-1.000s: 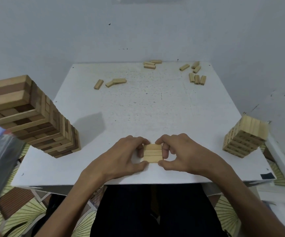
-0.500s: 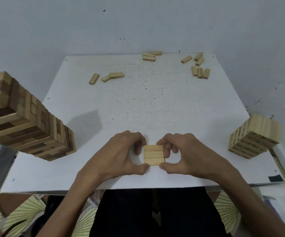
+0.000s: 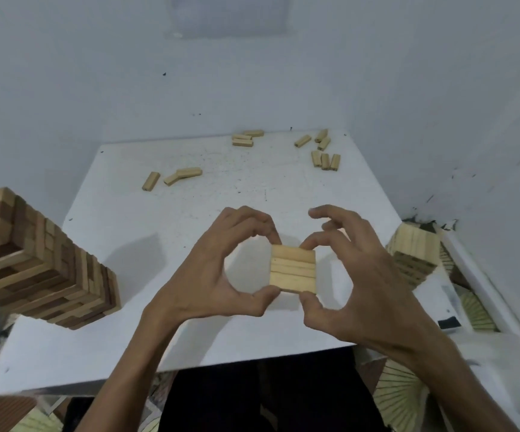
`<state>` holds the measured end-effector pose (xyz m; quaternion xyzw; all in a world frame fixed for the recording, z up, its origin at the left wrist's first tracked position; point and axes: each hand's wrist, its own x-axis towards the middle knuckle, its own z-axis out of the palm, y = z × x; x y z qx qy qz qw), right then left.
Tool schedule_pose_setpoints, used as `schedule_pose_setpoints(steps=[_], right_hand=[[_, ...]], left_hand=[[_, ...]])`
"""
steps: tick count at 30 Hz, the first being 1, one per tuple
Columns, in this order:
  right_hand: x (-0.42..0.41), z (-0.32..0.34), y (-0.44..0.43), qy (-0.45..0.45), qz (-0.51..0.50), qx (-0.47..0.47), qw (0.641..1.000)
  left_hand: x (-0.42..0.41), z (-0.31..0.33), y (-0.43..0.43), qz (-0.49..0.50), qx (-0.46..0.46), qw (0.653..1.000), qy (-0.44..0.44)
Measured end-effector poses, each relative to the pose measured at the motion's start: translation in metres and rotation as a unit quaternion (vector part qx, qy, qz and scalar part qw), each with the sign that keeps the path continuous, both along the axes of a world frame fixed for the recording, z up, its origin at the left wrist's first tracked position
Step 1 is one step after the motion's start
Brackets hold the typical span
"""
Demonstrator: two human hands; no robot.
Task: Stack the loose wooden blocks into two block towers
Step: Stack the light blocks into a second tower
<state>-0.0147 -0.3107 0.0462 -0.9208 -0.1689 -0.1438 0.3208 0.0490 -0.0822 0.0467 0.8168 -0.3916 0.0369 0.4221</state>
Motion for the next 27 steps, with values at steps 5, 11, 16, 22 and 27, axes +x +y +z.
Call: schedule_pose_setpoints(steps=[5,11,16,22,27], right_hand=[[-0.008,0.024,-0.029,-0.032,-0.035,0.025,0.999],[-0.022,0.033,-0.079,-0.022,-0.069,0.080,0.994],[-0.022,0.020,-0.126,-0.016,-0.106,0.059,0.992],[-0.014,0.004,-0.153,0.002,-0.132,0.033,0.991],[-0.009,-0.003,-0.162,0.011,-0.134,0.033,0.990]], left_hand=[[0.004,0.018,-0.036,-0.022,-0.060,0.998,0.018],[0.016,0.029,-0.089,-0.072,-0.063,0.995,0.008],[0.034,0.027,-0.131,-0.111,-0.040,0.993,-0.005],[0.056,0.011,-0.158,-0.129,-0.008,0.991,0.019],[0.064,-0.002,-0.167,-0.133,0.002,0.990,0.041]])
